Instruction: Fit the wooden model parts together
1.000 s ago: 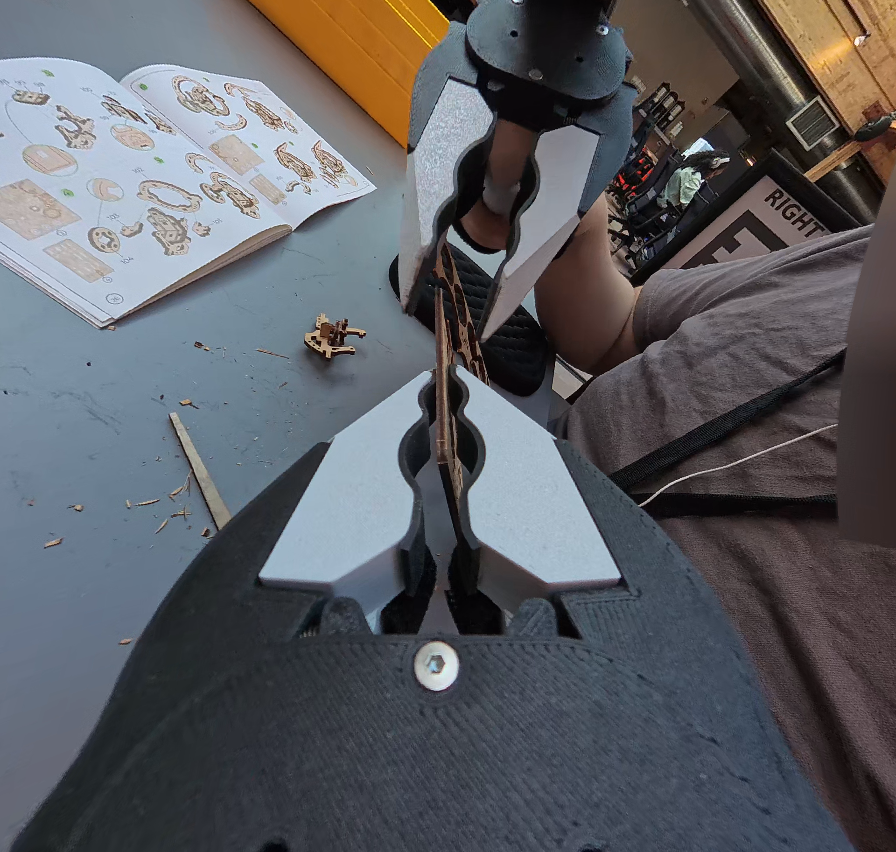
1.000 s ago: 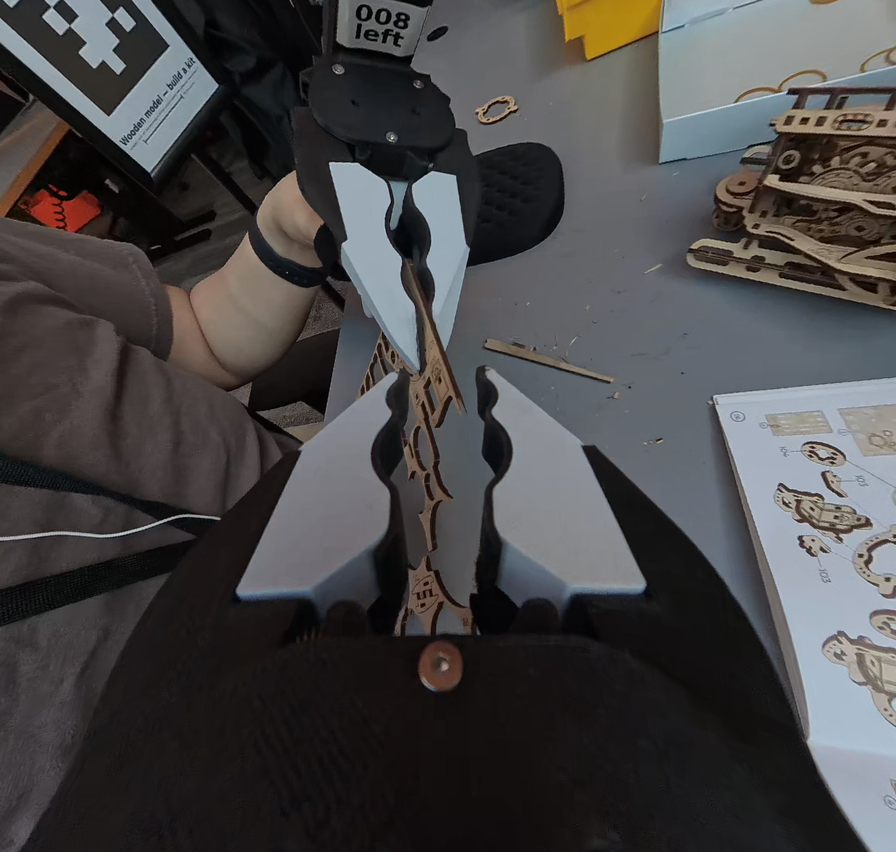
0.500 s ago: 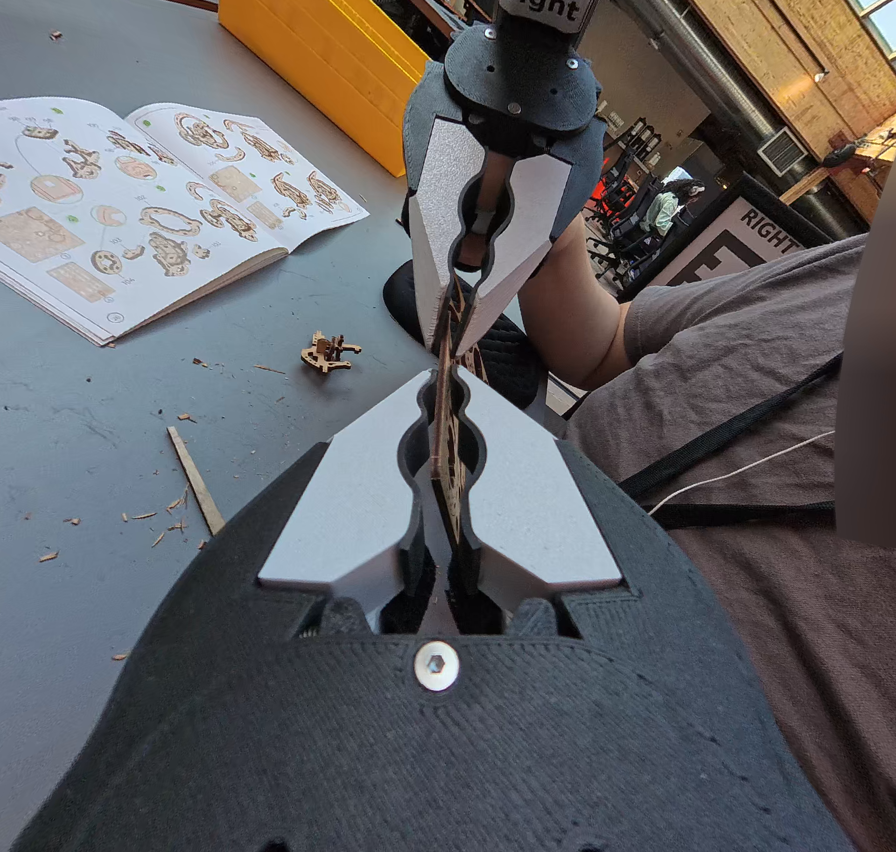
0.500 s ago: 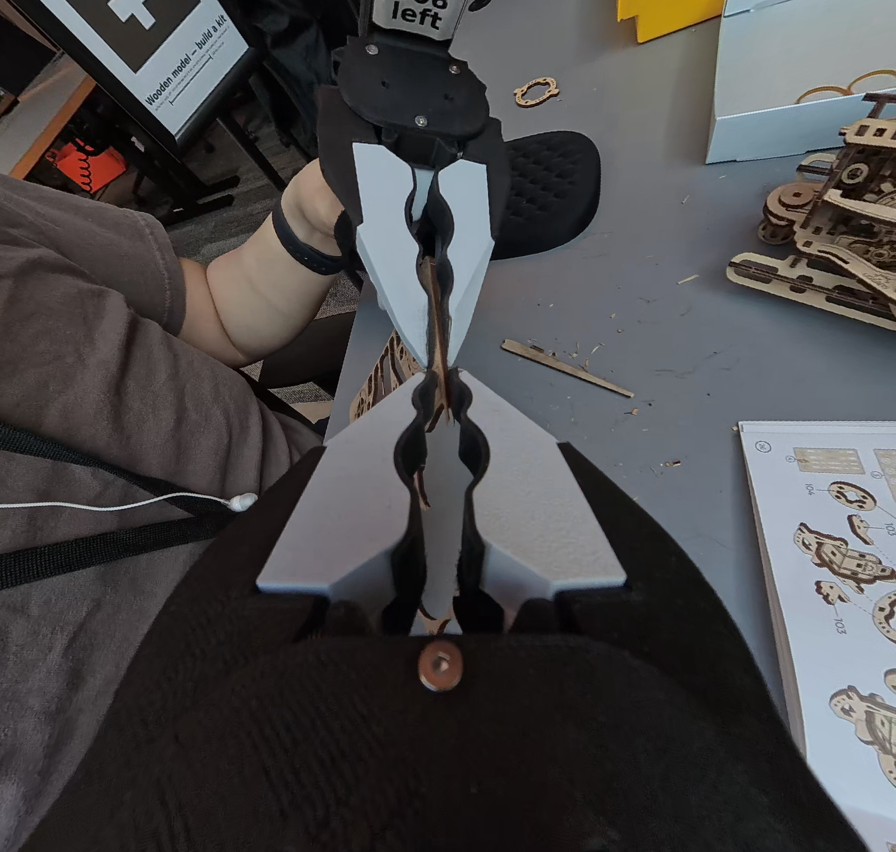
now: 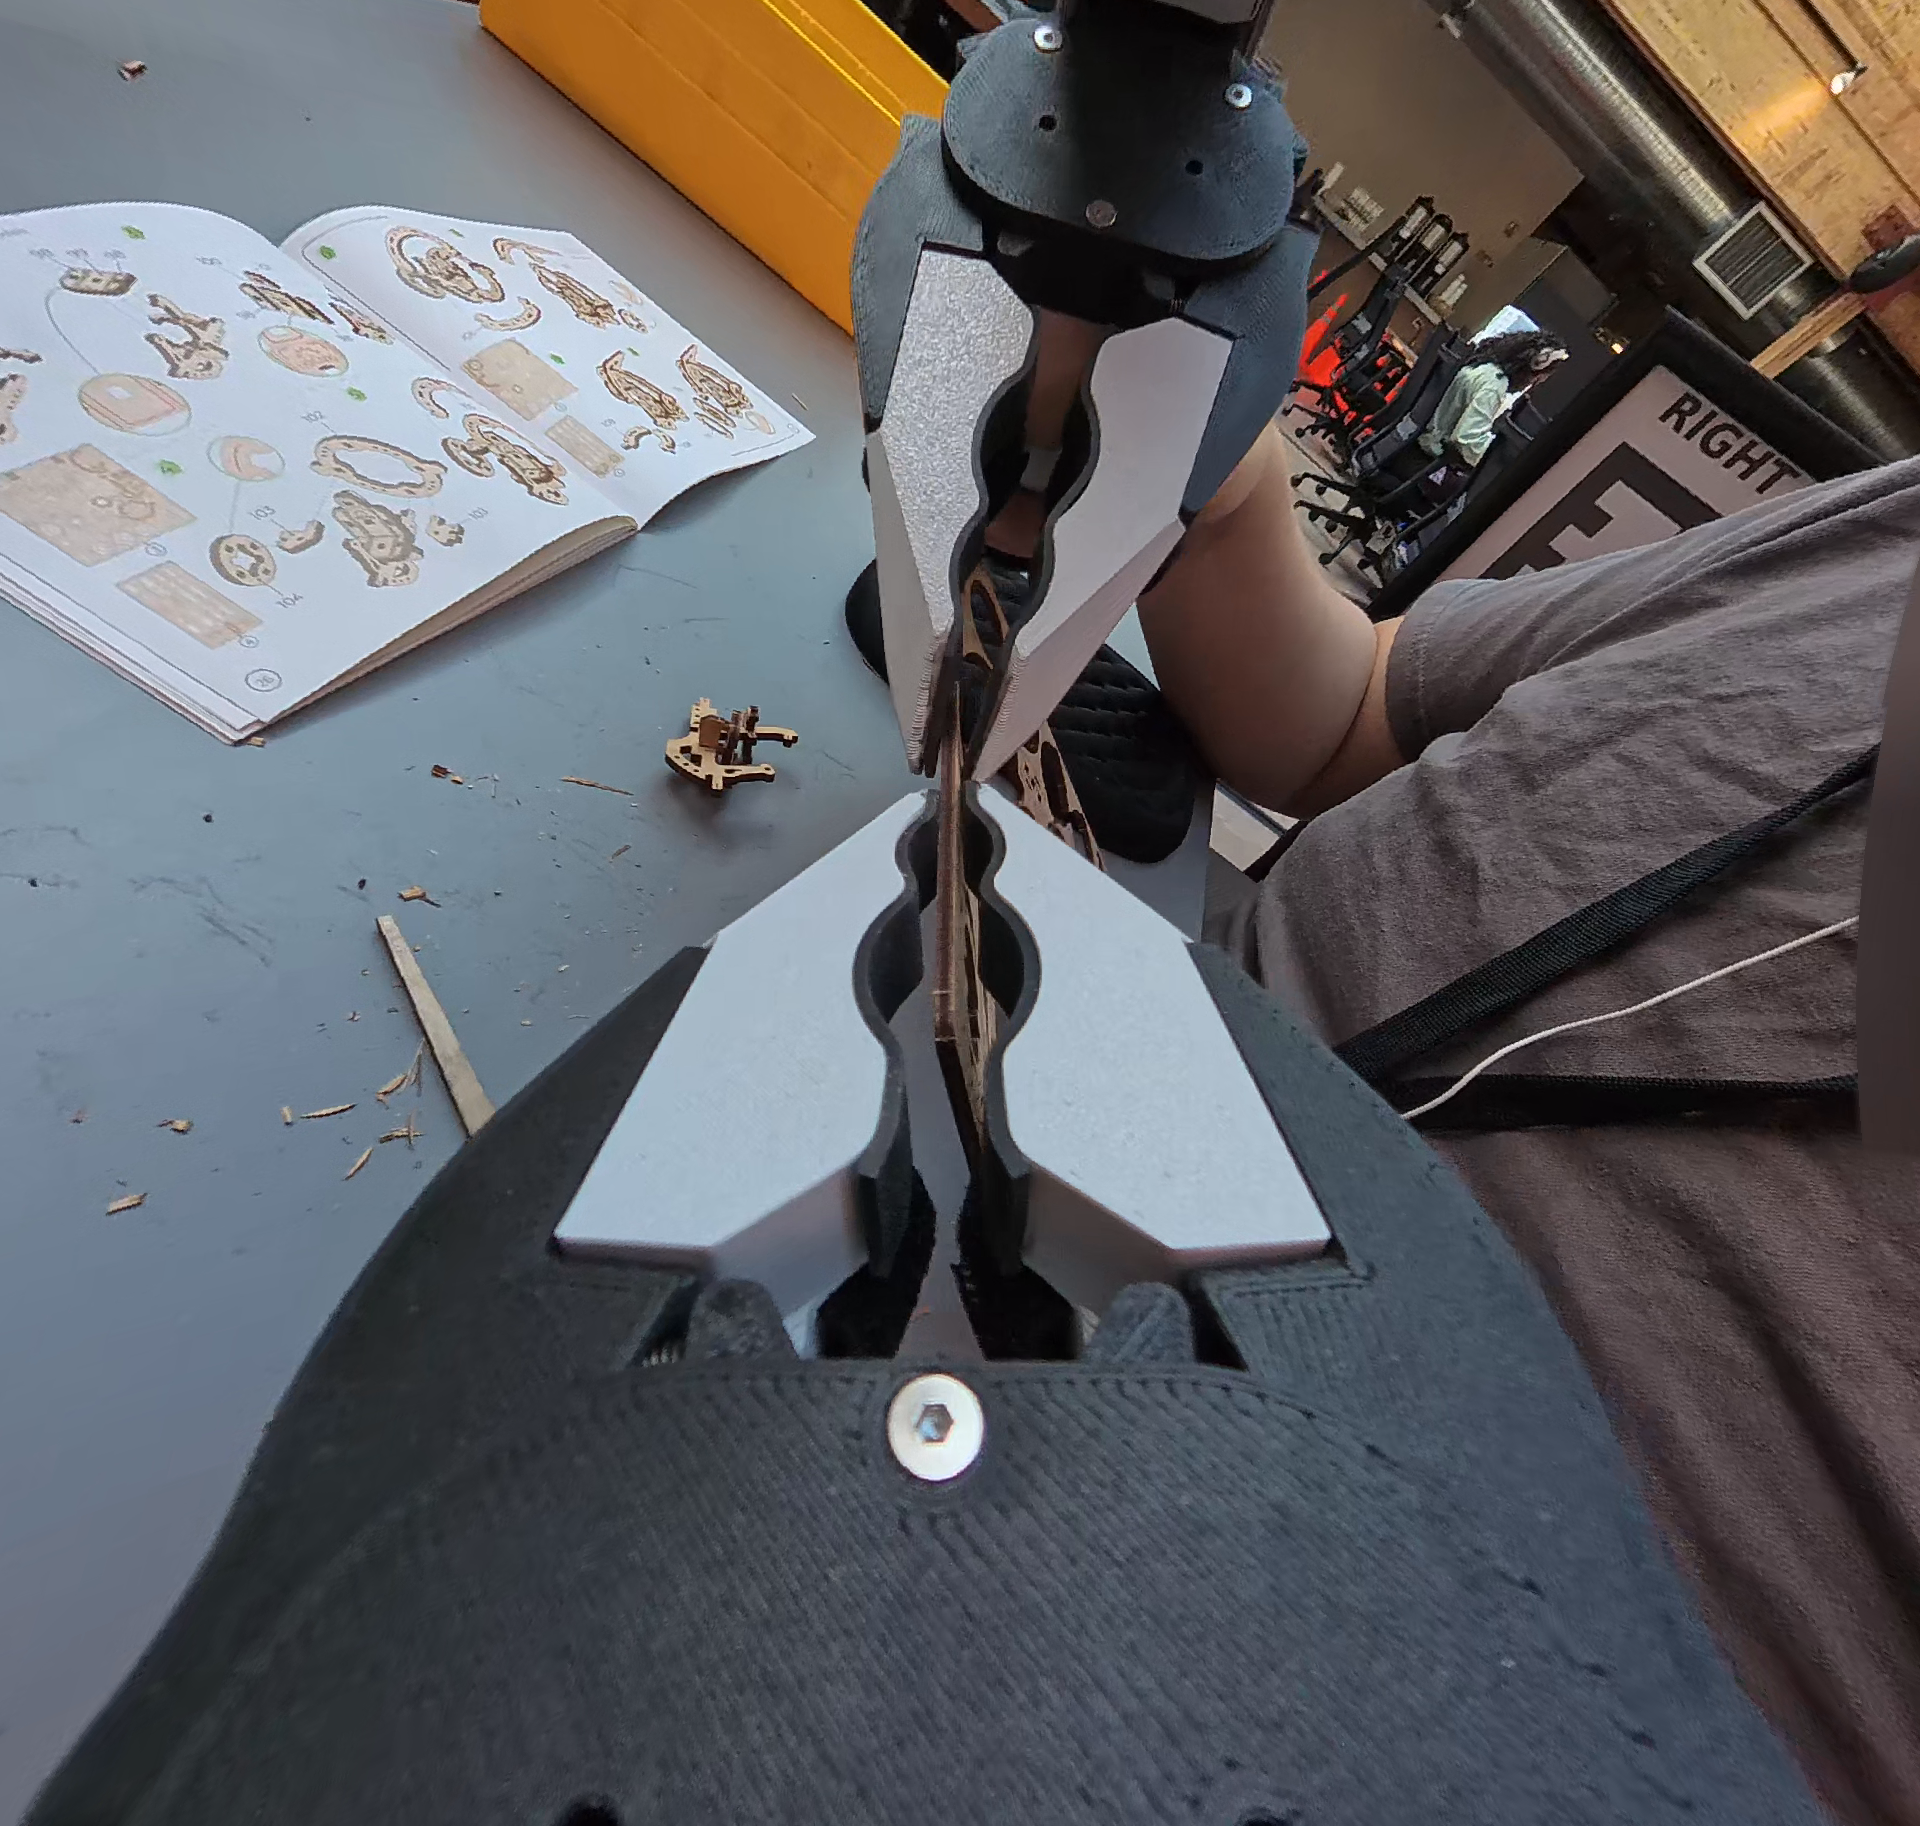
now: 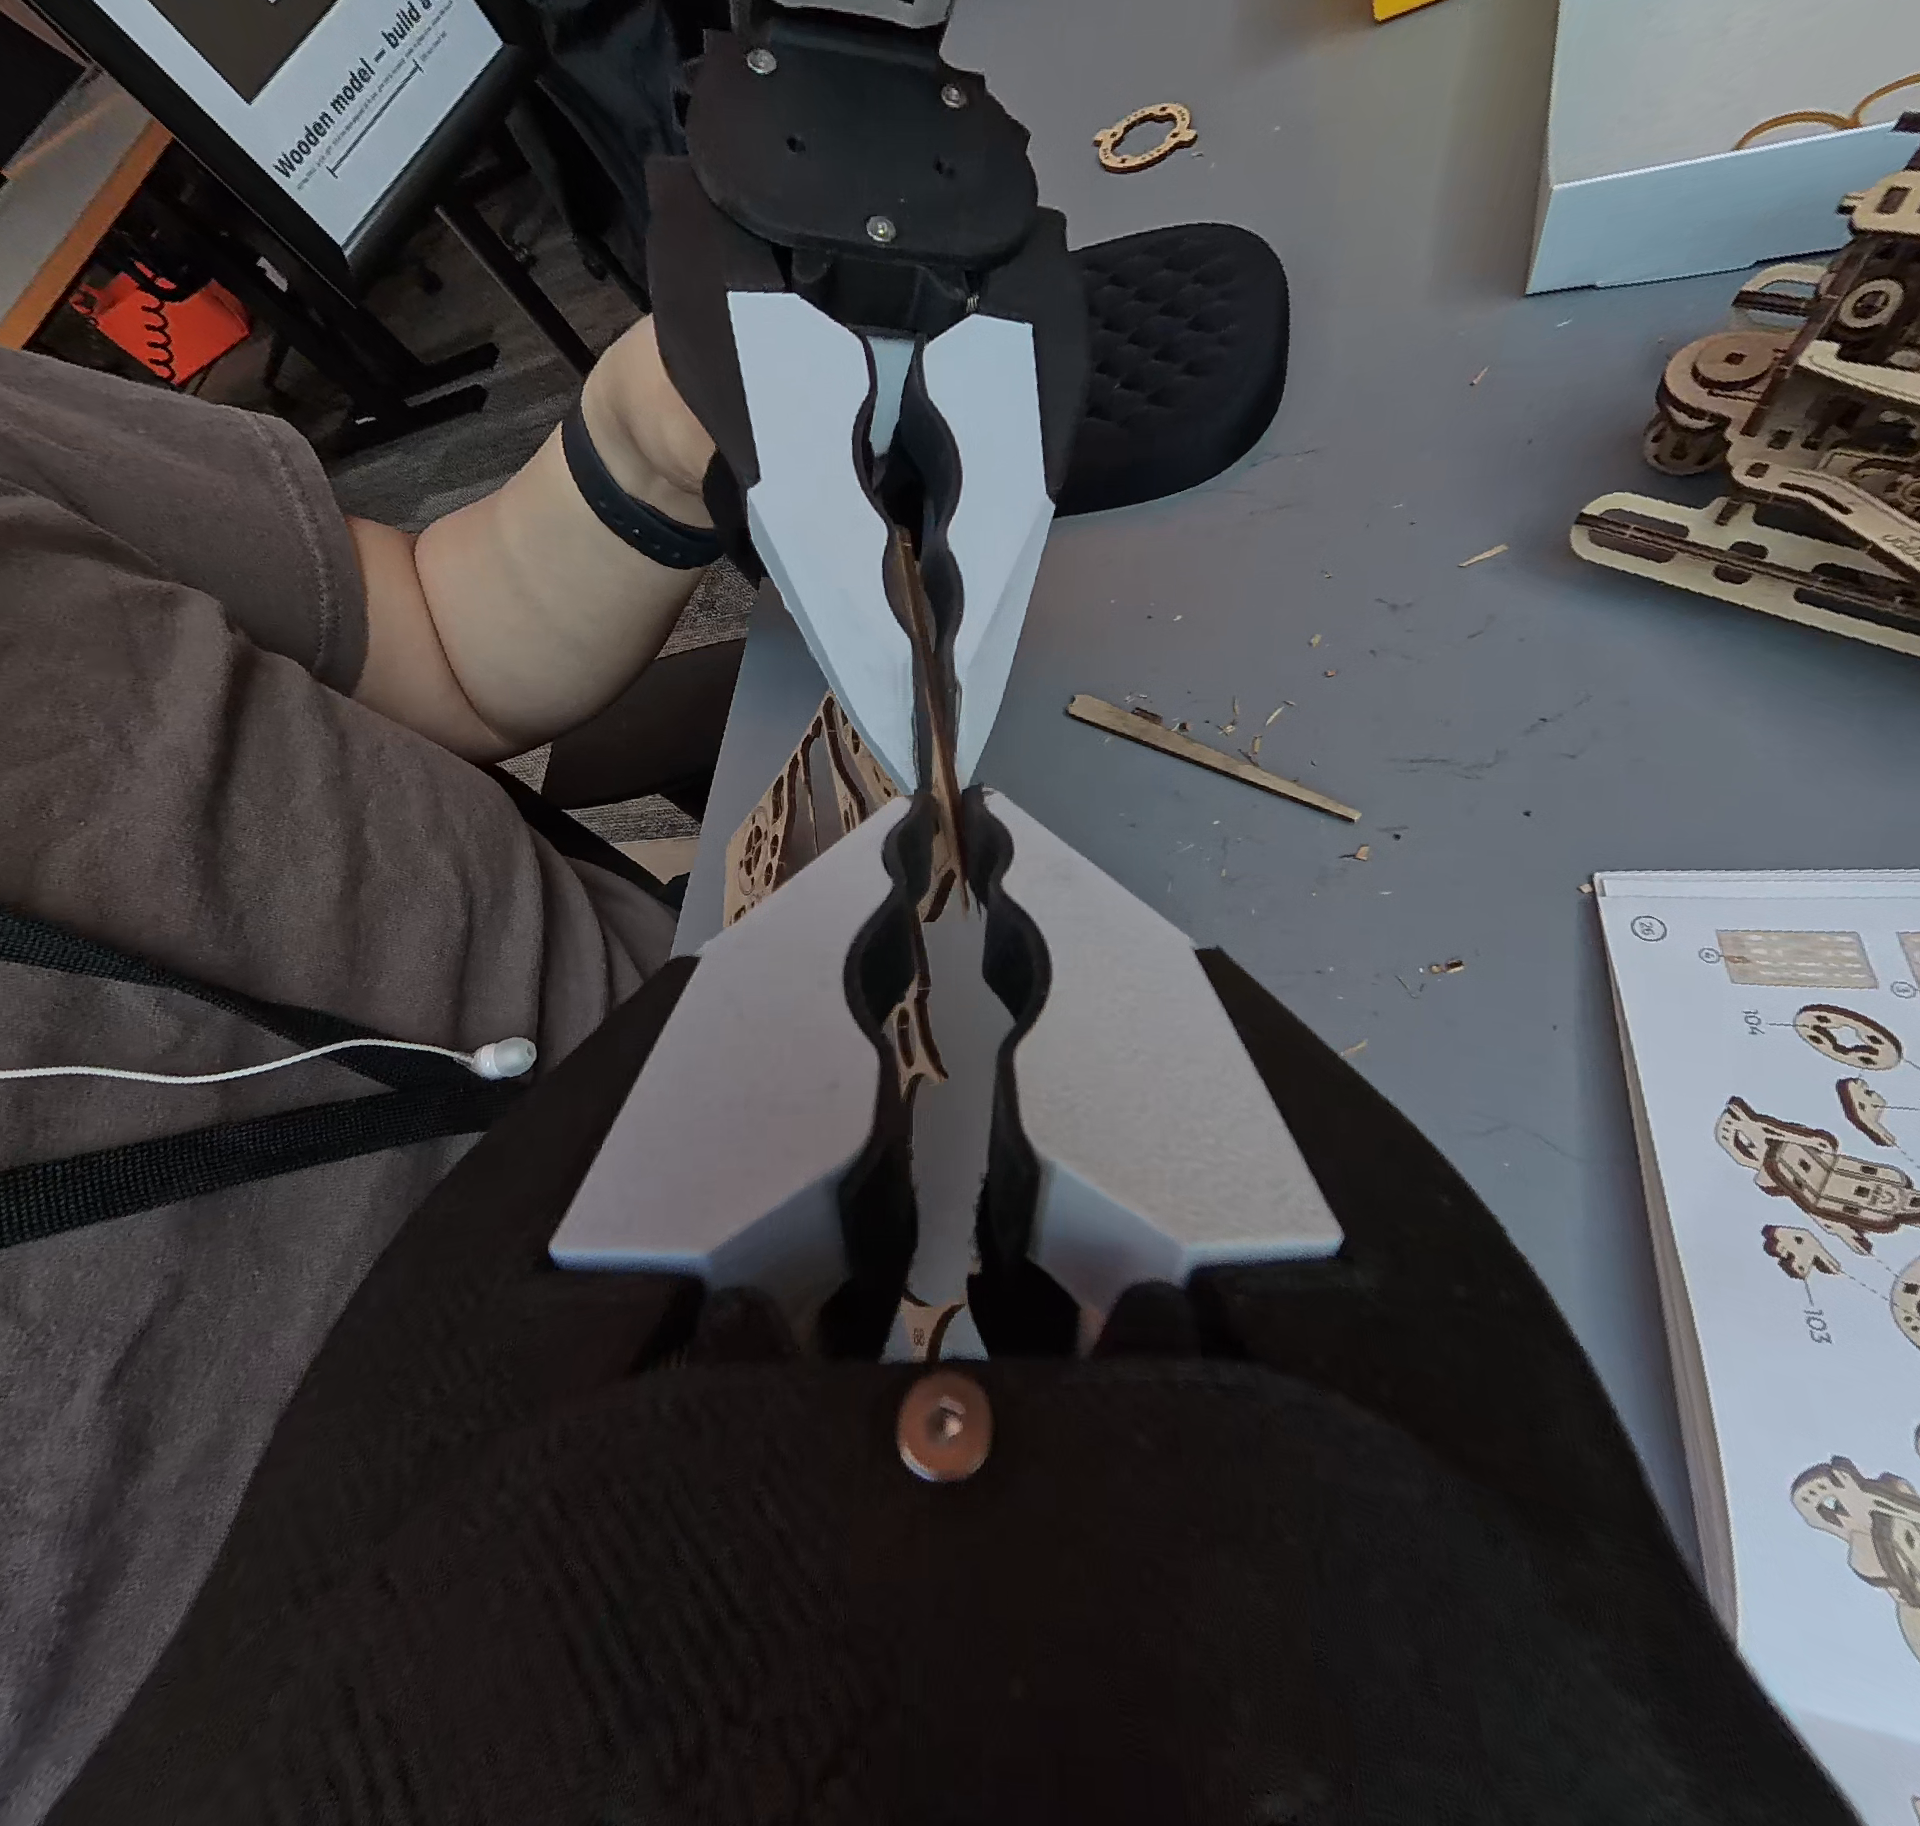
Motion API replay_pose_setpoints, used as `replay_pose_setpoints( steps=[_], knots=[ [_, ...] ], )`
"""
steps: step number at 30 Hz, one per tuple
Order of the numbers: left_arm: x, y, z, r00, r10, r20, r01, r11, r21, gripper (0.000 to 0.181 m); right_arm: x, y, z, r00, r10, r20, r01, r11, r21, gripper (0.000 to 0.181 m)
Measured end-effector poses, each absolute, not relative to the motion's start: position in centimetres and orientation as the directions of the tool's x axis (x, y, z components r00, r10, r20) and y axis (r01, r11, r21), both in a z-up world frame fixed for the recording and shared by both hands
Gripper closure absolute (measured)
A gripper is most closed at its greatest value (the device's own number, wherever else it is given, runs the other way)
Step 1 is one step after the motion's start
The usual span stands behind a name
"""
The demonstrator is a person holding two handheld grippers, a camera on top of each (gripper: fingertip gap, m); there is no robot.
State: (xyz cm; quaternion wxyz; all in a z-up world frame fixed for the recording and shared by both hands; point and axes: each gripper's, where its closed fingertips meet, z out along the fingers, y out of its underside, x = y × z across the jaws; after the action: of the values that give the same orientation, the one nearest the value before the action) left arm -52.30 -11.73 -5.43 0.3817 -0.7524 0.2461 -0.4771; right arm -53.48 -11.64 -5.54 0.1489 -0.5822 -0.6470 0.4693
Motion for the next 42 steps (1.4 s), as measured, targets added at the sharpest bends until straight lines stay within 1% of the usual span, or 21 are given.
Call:
replay_pose_setpoints(
  steps=[5,8,11,13,15,19,32,36,42],
  knots=[
    [-52.2,-11.6,-5.7,0.464,-0.730,0.502,-0.033,-0.580,-0.814,0.181,-53.4,-11.5,-5.9,-0.250,0.867,-0.431,0.639,-0.187,-0.746,0.178],
    [-52.5,-11.2,-5.9,0.497,-0.706,0.505,-0.004,-0.583,-0.812,0.181,-53.6,-11.0,-6.1,-0.211,0.876,-0.434,0.635,-0.215,-0.742,0.177],
    [-52.5,-11.2,-6.6,0.533,-0.703,0.471,-0.032,-0.573,-0.819,0.180,-53.6,-11.1,-6.9,-0.185,0.872,-0.454,0.661,-0.231,-0.714,0.178],
    [-52.5,-11.4,-6.0,0.505,-0.714,0.485,-0.004,-0.564,-0.826,0.180,-53.6,-11.4,-6.3,-0.218,0.863,-0.457,0.637,-0.229,-0.736,0.178],
    [-52.6,-11.4,-5.9,0.483,-0.701,0.526,0.016,-0.593,-0.805,0.180,-53.6,-11.4,-6.0,-0.227,0.857,-0.462,0.632,-0.231,-0.740,0.179],
    [-52.5,-11.5,-5.7,0.483,-0.721,0.497,-0.003,-0.569,-0.822,0.180,-53.5,-11.5,-5.9,-0.238,0.863,-0.445,0.630,-0.211,-0.747,0.178],
    [-52.6,-11.5,-5.3,0.435,-0.712,0.551,0.052,-0.591,-0.805,0.181,-53.6,-11.4,-5.6,-0.247,0.879,-0.407,0.605,-0.188,-0.774,0.176],
    [-52.5,-11.5,-5.7,0.444,-0.686,0.576,0.060,-0.619,-0.783,0.181,-53.4,-11.4,-6.1,-0.231,0.877,-0.422,0.631,-0.195,-0.751,0.177],
    [-52.6,-11.6,-6.6,0.491,-0.666,0.562,0.054,-0.620,-0.782,0.181,-53.4,-11.4,-7.1,-0.195,0.876,-0.441,0.661,-0.215,-0.719,0.177]
  ],
)
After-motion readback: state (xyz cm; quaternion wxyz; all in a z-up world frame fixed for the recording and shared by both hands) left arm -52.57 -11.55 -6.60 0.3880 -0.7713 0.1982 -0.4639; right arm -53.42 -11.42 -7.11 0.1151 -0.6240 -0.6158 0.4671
